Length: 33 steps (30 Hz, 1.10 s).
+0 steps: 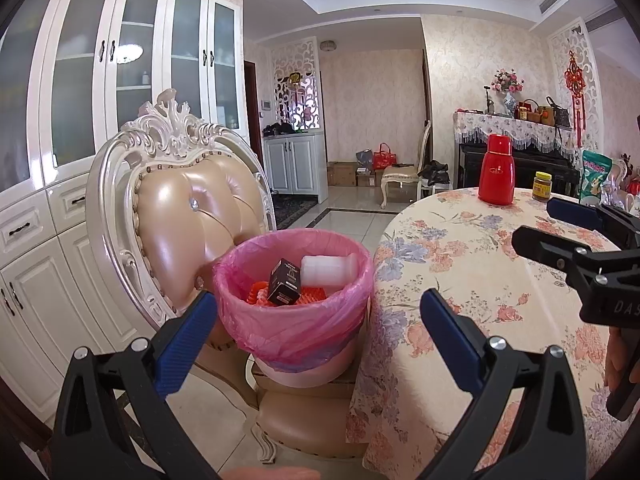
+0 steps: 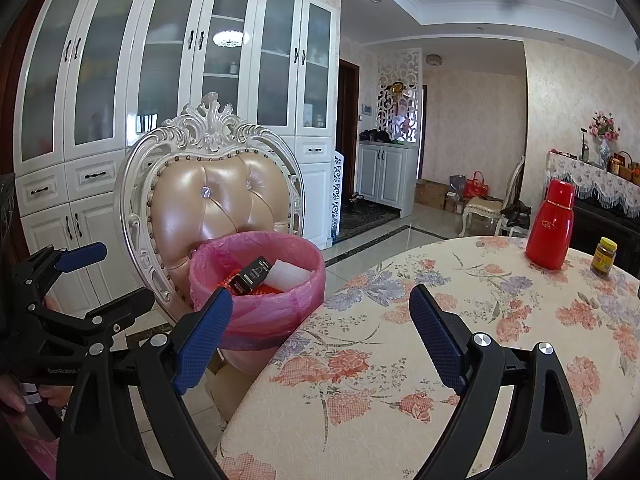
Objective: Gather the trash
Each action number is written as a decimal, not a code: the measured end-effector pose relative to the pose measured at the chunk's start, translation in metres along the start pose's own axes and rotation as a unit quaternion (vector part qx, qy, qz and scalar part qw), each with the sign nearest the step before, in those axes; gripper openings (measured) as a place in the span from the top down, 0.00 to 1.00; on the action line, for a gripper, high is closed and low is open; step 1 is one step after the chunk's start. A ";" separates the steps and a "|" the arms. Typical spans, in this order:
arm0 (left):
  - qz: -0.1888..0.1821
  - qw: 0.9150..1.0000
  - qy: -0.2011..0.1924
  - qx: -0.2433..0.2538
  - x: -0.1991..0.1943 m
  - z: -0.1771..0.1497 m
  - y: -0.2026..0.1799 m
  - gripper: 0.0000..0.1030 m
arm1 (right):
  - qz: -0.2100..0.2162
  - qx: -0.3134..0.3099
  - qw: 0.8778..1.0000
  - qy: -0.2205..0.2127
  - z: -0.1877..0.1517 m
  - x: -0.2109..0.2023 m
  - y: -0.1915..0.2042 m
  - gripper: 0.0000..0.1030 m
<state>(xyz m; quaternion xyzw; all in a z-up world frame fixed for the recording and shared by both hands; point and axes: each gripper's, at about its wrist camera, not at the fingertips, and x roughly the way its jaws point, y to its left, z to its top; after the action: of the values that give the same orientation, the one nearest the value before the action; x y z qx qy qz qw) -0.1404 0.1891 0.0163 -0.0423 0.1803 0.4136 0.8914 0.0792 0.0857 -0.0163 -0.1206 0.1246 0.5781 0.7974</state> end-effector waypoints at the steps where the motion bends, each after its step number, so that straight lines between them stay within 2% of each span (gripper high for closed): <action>1: 0.000 1.000 0.000 0.000 0.000 0.000 0.000 0.04 | 0.000 0.000 1.000 0.000 0.000 0.000 0.000 0.18; 33: 0.004 1.000 0.012 -0.005 0.006 -0.002 0.003 0.04 | 0.001 0.002 1.000 0.002 0.000 -0.001 -0.003 0.18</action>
<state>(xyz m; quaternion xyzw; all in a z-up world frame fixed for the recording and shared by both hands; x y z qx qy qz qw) -0.1399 0.1954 0.0122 -0.0511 0.1888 0.4172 0.8875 0.0813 0.0836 -0.0160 -0.1203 0.1273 0.5782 0.7969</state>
